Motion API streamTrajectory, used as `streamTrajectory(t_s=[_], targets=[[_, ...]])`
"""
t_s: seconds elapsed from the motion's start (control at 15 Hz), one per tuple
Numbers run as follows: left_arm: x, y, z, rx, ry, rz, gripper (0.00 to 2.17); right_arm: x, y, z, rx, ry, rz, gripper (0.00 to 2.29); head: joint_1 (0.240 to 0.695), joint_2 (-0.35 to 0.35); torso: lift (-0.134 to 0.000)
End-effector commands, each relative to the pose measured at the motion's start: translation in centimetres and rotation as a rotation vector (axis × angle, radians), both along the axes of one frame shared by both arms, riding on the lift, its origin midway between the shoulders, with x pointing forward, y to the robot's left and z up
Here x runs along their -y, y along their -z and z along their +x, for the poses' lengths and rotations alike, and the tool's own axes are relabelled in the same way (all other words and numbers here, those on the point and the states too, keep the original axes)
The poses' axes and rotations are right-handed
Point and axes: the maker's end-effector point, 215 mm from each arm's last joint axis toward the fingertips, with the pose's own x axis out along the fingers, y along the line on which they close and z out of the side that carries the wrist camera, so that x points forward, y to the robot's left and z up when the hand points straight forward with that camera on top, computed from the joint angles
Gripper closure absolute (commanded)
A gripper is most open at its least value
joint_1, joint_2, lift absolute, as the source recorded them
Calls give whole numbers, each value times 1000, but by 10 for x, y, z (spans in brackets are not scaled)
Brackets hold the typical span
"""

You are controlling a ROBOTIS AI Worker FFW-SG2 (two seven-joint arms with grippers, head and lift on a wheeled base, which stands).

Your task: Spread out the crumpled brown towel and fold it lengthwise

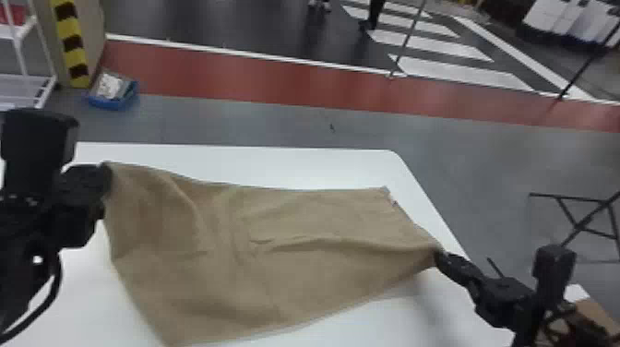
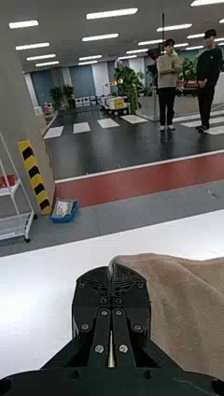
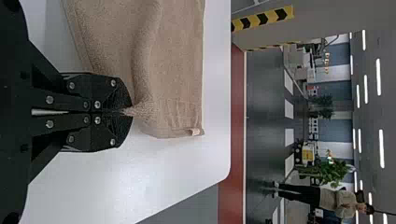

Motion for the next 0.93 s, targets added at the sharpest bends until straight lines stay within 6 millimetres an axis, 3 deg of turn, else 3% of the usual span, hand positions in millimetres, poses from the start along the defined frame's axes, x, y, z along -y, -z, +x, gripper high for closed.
streamTrajectory(t_s=[0.0,0.13,0.4,0.67,0.87], targets=[[-21,1,-4,-10,-48,51,1420,-4,-4,-1,3,2,6,1450,695,-350,-125],[-36,-2,-11,-17,-75,49,1420,-4,-6,-3,9,4,4,1450,695,-350,-125],[-16,-25,-15,11,-18,-57,1420,-9,-8,-4,14,3,11,1450,695,-350,-125],[27,-49,-19,25,71,-213,1420,0,1,-9,9,8,20,1450,695,-350,-125],[76,-102,-6,96,131,-312,1420,5,11,-18,-7,3,34,1450,695,-350,-125]])
